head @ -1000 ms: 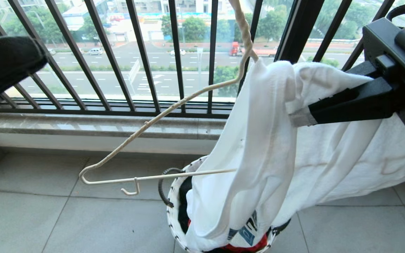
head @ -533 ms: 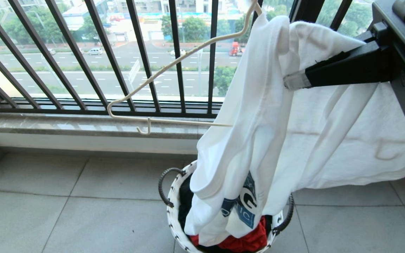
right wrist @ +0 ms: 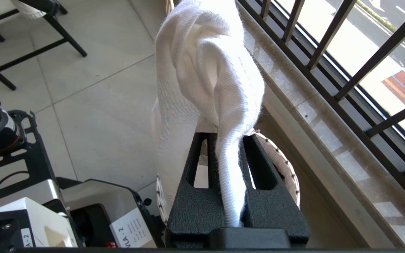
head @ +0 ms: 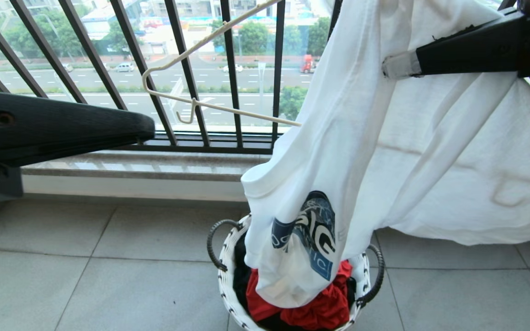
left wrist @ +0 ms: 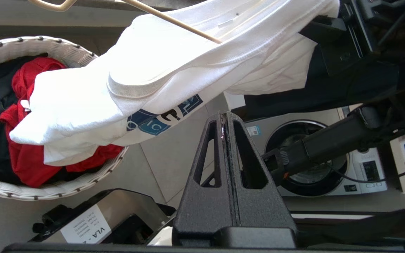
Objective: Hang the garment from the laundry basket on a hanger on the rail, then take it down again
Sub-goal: Hang the clothes on the clothes rack
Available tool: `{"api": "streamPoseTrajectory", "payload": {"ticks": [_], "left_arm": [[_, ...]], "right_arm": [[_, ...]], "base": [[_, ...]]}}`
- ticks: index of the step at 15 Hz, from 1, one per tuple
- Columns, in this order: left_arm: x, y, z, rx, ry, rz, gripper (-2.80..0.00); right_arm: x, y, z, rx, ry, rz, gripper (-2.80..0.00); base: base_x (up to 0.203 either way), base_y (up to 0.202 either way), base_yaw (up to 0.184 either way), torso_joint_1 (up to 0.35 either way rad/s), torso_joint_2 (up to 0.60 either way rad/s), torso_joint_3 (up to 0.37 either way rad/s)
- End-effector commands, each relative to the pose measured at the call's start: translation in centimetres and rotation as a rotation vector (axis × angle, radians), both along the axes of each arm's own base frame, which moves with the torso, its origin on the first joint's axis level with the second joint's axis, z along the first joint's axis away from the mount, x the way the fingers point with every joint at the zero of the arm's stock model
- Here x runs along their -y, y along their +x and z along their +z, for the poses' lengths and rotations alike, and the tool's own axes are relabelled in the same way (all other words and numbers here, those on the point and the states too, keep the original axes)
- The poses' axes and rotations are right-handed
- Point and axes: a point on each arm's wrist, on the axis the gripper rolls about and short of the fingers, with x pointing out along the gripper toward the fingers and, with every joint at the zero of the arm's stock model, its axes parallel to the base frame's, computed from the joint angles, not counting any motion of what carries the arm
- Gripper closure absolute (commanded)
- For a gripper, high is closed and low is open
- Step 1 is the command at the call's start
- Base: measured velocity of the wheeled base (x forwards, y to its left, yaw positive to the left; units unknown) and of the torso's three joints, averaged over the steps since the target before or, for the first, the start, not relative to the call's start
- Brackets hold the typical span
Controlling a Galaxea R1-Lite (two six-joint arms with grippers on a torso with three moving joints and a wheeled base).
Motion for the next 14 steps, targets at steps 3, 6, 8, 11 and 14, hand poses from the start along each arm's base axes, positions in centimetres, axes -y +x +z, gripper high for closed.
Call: {"api": "streamPoseTrajectory", "payload": {"ticks": [3, 6, 8, 11, 14], "left_arm": [[3.3, 3.7, -2.2, -0.139, 0.069, 0.003, 0.0], [4.6, 5.1, -3.6, -0.184, 0.112, 0.003, 0.0], [5.1, 5.8, -4.1, -0.139, 0.08, 0.041, -2.8], [5.9, 6.6, -5.2, -0.047, 0.008, 0.107, -2.8], [6.7, 7.6, -6.3, -0.072, 0.043, 0.138, -2.8]], "right_arm": [[0.5, -0.6, -0.1, 0.083, 0.074, 0.007, 0.0], [0.5, -0.9, 0.0, 0.083, 0.079, 0.018, 0.0], [0.9, -1.7, -0.1, 0.086, 0.082, 0.033, 0.0], [1.2, -2.2, 0.1, 0.096, 0.088, 0.044, 0.0], [1.2, -2.7, 0.1, 0.095, 0.09, 0.067, 0.0]], "base": [[0.0, 0.0, 0.0, 0.0, 0.0, 0.0], [0.0, 0.0, 0.0, 0.0, 0.0, 0.0], [0.0, 0.0, 0.0, 0.0, 0.0, 0.0], [0.0, 0.0, 0.0, 0.0, 0.0, 0.0], [0.0, 0.0, 0.0, 0.0, 0.0, 0.0]]}}
